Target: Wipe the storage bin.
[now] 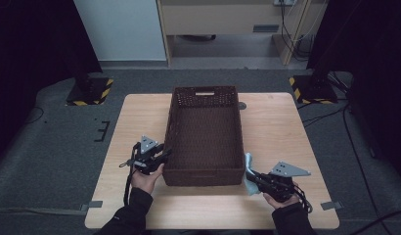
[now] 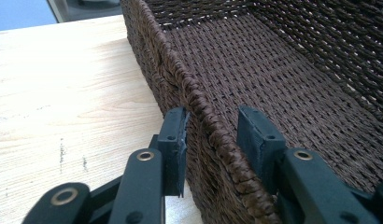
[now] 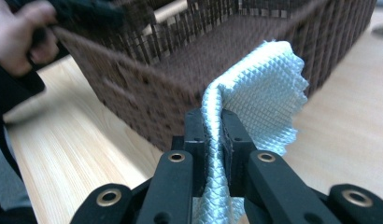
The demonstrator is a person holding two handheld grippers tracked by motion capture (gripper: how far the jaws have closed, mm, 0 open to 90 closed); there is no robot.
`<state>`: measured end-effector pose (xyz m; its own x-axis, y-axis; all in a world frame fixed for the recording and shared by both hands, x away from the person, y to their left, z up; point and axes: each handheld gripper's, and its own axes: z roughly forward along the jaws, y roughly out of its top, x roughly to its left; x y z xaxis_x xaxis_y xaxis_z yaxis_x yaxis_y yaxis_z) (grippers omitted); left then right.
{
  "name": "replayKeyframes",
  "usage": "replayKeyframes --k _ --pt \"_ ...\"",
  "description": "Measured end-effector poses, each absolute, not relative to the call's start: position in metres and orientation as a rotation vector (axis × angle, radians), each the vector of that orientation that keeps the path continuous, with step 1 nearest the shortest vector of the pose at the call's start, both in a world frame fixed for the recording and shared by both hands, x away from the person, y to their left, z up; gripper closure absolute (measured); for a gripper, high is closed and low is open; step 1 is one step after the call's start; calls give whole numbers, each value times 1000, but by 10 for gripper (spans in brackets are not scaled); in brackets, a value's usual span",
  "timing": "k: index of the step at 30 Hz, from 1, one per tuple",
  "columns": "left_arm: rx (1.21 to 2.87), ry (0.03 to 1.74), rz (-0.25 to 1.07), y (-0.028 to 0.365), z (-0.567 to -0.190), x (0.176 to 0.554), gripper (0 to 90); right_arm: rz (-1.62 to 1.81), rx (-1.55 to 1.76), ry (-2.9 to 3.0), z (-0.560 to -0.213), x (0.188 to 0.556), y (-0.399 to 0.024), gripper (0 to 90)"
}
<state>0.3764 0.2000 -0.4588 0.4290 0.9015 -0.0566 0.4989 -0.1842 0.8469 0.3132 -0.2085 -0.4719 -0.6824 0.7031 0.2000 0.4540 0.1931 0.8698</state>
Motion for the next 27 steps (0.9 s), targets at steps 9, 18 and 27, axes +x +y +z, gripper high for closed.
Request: replayKeyframes --k 9,18,27 --pt "1832 1200 595 200 -459 376 616 1282 1219 2386 -502 321 -198 836" --pt "1831 1200 596 200 -459 377 612 1594 1088 2148 -458 301 -214 836" --pt "1833 1200 593 200 -459 377 608 1404 1184 2304 -485 307 -204 836"
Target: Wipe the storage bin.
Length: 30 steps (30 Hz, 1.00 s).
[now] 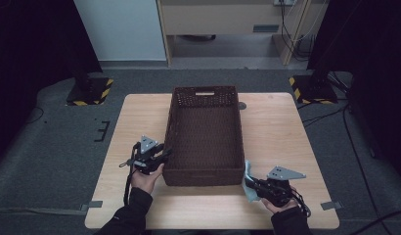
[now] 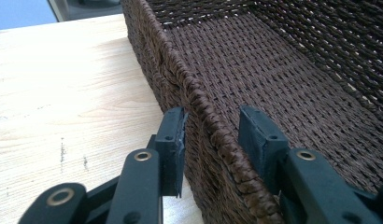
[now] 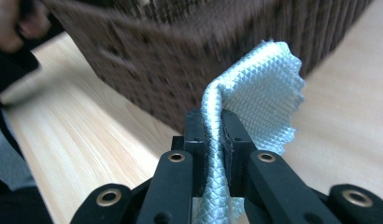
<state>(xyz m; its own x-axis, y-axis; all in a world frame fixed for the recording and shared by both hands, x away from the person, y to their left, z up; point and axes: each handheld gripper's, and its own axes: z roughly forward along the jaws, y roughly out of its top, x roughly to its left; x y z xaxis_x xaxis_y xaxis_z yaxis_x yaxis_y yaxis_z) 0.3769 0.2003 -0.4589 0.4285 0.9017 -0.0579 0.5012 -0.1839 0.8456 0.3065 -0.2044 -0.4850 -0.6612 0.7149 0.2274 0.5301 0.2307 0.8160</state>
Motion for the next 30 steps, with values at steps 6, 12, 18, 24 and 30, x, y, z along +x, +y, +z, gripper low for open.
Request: replayKeyframes --k 6,12,18,24,30 --pt "1838 1199 605 200 -459 377 597 1263 1235 2396 -504 314 -196 835" --pt "1837 1200 603 200 -459 377 592 1251 1251 2395 -504 317 -196 835" --pt "1837 1206 597 201 -459 377 578 1291 1284 2256 -488 322 -218 836" --pt "1837 1206 596 201 -459 377 576 1234 1348 2108 -481 327 -253 834" --pt "1839 1203 597 201 -459 377 575 1155 1409 2042 -483 334 -281 834"
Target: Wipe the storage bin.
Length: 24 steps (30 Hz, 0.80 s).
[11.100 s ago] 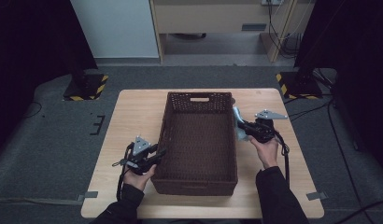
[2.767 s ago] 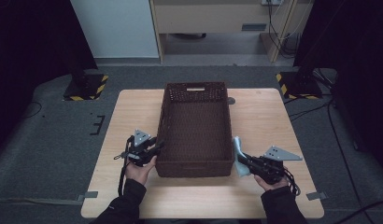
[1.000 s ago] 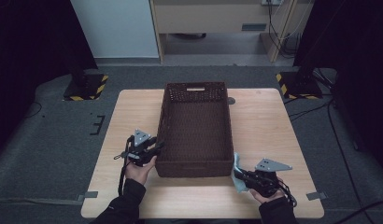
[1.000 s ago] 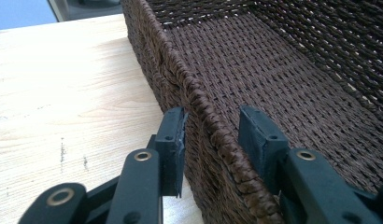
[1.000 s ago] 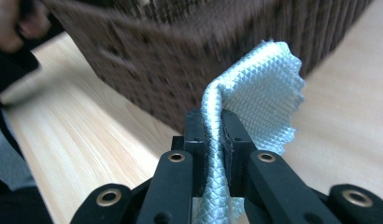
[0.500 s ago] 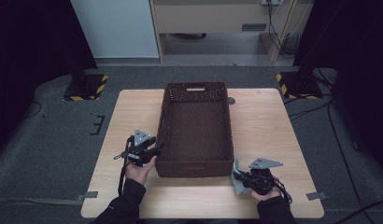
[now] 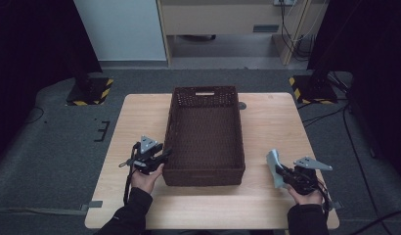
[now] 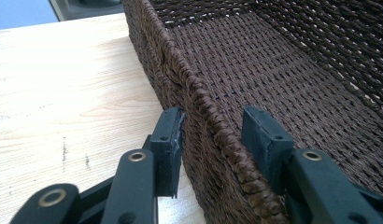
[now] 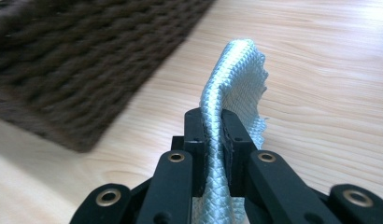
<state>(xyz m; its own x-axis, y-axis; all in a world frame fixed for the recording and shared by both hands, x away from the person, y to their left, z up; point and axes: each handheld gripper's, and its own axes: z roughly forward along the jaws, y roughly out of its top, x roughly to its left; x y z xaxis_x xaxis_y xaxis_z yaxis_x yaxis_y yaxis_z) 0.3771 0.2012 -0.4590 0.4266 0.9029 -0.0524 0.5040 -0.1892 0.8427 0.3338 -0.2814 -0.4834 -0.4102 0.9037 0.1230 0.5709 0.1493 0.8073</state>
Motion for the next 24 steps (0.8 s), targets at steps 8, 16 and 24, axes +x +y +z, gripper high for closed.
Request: replayKeyframes --k 8,16,24 --pt "1839 1202 594 201 -459 377 575 1069 1458 2049 -495 342 -292 822" --pt "1840 1201 594 201 -459 377 575 989 1494 2044 -501 344 -293 716" --pt "1840 1201 590 201 -459 377 578 1010 1468 1950 -495 342 -294 550"
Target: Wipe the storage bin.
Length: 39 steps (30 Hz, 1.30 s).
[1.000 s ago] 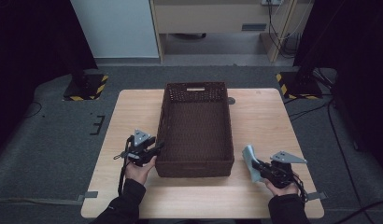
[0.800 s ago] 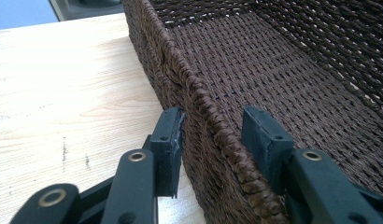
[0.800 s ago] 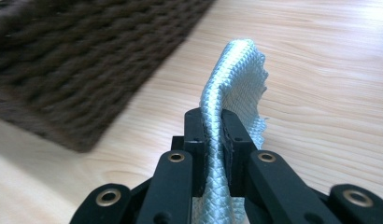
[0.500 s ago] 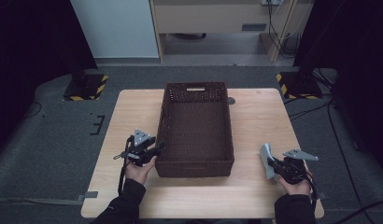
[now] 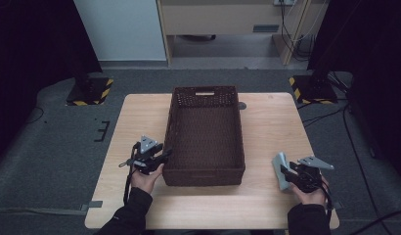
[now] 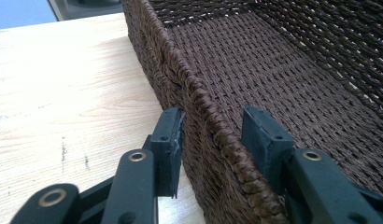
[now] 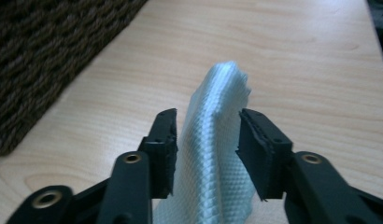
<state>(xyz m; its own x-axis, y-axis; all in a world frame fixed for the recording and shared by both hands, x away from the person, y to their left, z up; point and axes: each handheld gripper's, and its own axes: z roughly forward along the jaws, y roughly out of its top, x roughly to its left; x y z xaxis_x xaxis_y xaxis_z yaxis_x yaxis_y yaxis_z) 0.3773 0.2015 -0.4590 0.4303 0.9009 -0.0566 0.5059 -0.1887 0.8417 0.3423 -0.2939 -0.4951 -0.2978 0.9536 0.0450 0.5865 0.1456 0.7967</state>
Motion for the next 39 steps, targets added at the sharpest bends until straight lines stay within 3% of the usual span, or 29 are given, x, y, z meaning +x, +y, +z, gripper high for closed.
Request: replayKeyframes --k 12,39 --pt "1856 1178 566 200 -458 377 672 1164 1350 1864 -463 340 -283 502" --pt "1894 1133 531 200 -455 367 688 1338 1219 2021 -436 384 -215 504"
